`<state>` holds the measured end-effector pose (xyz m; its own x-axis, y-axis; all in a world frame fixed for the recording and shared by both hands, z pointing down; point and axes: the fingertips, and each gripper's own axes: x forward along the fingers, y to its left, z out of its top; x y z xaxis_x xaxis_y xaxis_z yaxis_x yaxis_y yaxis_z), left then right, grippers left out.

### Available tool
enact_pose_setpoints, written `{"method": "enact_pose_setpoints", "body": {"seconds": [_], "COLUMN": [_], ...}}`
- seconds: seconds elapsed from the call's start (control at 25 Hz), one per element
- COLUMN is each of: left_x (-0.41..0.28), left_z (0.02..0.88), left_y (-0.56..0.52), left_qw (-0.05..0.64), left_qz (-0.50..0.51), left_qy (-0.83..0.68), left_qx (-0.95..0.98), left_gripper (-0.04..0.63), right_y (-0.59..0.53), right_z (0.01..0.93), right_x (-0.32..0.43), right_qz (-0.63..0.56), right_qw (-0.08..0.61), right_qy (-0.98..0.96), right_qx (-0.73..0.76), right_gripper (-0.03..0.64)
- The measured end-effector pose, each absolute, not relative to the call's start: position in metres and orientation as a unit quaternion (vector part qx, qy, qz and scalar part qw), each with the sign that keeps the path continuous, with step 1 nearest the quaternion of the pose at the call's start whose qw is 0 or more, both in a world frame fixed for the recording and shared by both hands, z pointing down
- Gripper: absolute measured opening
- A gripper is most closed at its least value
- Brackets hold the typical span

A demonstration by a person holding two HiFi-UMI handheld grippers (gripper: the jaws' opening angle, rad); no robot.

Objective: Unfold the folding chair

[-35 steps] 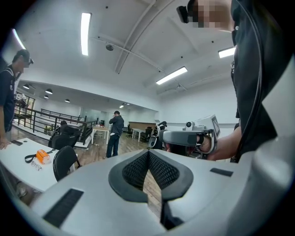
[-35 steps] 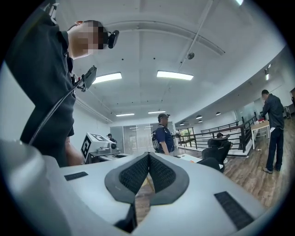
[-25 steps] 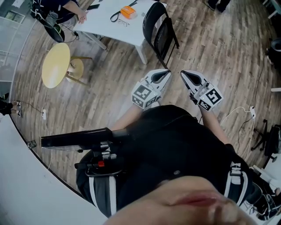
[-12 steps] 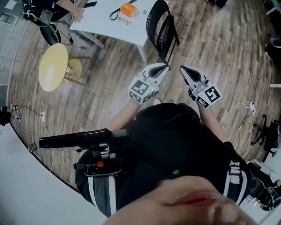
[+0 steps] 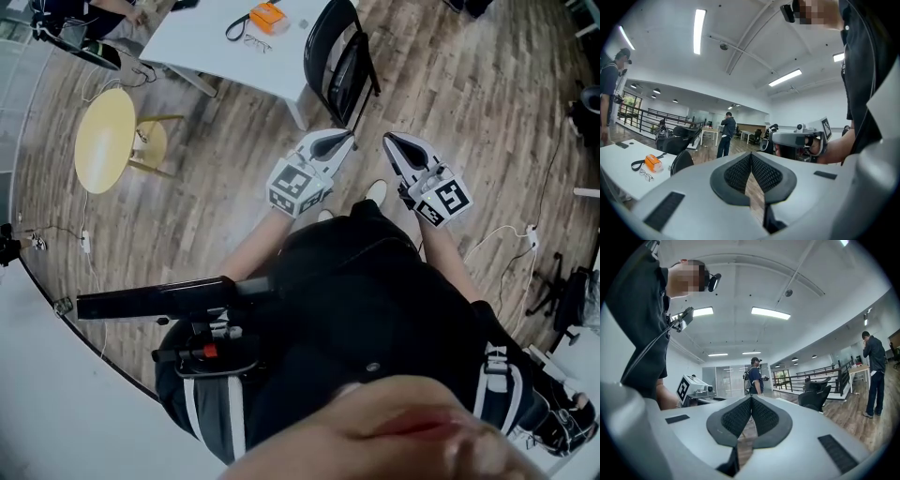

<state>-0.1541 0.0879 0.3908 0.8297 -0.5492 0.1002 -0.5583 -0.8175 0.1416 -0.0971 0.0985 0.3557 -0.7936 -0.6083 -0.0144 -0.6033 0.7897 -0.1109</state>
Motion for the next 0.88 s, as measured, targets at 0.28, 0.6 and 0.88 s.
{"method": "enact_pose_setpoints", "body": {"seconds": [0.28, 0.6, 0.88], "left_x": [-0.117, -0.072, -0.041], "left_z": [0.380, 0.371, 0.376], "left_y": [0.031, -0.015, -0.046], "left_qw": [0.072, 0.076, 0.092], "left_qz": [0.033, 0.034, 0.052], "left_qy": [-0.309, -0.330, -0.345], "left_qx": [0.948, 0.940, 0.933], "left_gripper": [0.005, 0.005, 0.005], "right_y": [0.042, -0.009, -0.042], "right_z": [0.348, 0.346, 0.351], "right_x": [-0.066, -0.023, -0.001], "right_qz": [-0.040, -0.043, -0.055], "right_qw": [0.025, 0.030, 0.032], "right_qy": [0.954, 0.961, 0.968], "right_qx": [-0.297, -0.270, -0.244], "right_gripper": [0.008, 0.008, 0.008]}}
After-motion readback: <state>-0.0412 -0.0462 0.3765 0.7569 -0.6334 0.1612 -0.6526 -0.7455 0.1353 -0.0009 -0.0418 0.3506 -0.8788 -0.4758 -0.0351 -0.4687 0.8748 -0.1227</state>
